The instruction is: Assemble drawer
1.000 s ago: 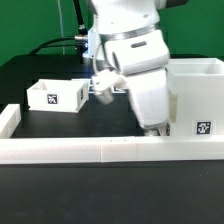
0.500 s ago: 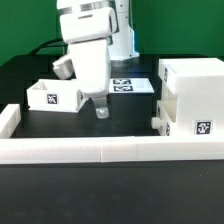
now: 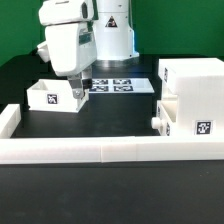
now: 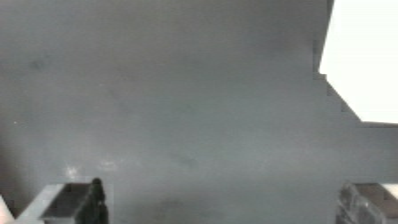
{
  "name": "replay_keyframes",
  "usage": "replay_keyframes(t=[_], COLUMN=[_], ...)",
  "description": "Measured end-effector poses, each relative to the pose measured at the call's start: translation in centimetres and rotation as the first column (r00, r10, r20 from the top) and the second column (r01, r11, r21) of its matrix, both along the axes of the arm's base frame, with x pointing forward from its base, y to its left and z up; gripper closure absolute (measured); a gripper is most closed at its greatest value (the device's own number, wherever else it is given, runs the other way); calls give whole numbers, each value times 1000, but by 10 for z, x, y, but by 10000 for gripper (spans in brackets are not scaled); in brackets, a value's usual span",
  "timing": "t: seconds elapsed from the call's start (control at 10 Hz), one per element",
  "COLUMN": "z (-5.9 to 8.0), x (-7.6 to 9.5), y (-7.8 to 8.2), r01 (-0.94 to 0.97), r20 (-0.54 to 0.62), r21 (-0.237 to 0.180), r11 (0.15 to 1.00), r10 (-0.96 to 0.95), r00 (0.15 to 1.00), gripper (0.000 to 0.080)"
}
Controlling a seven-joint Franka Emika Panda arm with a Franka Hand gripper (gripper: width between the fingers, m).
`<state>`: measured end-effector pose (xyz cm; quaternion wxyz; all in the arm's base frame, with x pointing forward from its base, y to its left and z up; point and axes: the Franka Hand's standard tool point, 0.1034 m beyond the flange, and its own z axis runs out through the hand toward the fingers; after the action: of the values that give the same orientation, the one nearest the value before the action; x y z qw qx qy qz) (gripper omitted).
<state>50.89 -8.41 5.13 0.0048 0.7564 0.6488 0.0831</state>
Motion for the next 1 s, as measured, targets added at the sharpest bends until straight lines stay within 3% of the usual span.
replay_keyframes(t=[0.4, 0.7, 1.0], z=[0, 0, 2], x=[0, -17, -23], y=[-2, -15, -18], r01=[161, 449, 698], r20=[-16, -36, -66], r21=[23, 51, 87], r11=[987, 892, 711], r10=[-161, -447, -695], r00=[987, 894, 716], gripper=[150, 150, 150])
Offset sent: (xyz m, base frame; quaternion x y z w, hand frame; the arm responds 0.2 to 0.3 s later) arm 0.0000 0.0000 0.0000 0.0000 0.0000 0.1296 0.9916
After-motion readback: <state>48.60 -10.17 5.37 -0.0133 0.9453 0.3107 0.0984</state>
